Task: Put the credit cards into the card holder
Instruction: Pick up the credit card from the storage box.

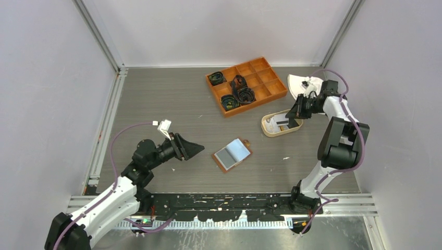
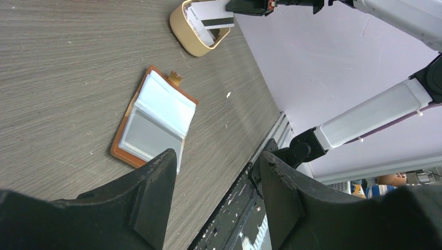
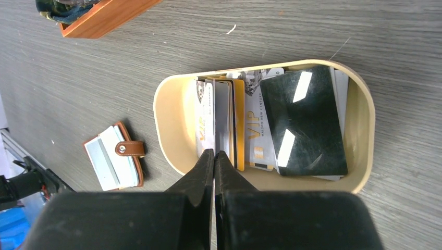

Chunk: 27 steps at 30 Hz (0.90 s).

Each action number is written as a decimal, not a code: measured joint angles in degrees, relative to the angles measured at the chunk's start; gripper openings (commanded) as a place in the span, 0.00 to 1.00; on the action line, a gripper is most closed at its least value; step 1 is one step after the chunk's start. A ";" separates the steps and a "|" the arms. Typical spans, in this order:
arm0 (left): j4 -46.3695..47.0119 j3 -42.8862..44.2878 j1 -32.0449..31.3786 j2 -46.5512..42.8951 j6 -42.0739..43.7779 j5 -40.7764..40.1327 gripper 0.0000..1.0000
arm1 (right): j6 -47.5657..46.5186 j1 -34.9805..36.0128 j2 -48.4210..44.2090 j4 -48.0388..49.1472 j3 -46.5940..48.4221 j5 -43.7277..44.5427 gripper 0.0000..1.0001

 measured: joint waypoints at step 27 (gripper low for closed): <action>28.11 -1.29 -2.62 13.75 -13.84 -1.86 0.63 | 16.55 3.76 -18.69 9.60 -8.04 -14.01 0.01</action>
